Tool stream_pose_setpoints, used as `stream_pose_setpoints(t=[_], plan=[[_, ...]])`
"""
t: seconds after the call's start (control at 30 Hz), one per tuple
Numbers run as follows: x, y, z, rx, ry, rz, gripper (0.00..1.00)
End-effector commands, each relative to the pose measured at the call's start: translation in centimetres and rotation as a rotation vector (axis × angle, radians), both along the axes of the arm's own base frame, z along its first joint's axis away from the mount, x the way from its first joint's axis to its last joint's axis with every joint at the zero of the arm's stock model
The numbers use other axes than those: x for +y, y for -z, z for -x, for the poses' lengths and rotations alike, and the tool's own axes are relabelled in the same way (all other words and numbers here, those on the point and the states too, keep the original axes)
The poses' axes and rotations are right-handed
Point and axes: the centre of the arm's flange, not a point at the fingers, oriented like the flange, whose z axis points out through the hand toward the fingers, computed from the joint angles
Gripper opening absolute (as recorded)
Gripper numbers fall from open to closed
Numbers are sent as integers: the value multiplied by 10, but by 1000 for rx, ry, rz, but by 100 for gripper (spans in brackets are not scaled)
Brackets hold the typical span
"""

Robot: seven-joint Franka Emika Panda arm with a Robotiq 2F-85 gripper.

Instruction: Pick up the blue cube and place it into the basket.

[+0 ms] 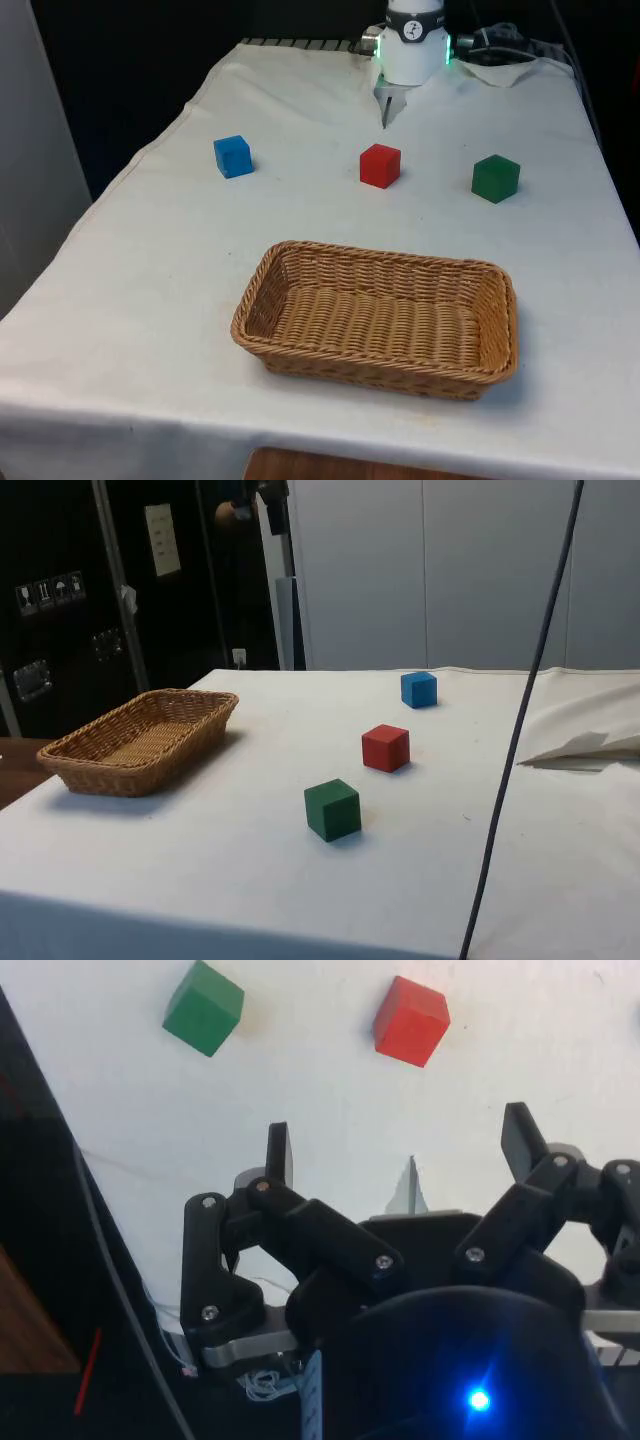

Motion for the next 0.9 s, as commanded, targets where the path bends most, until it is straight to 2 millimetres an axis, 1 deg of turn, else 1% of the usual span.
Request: stream_pose_setpoints(t=[0.0,0.23,0.27,0.5,0.53,0.7,0.73,0.77,0.87], plan=[[0,0,0,0,0,0,100],[-13,7,13,1,15,27,100],[-11,7,12,12,12,19,100],[-25,13,23,-5,22,52,100],[-24,14,22,8,21,45,100],[-36,19,30,-10,29,71,100],[-34,19,28,4,27,62,100],[-39,20,32,-11,30,74,100],[-45,23,36,-18,32,85,100]])
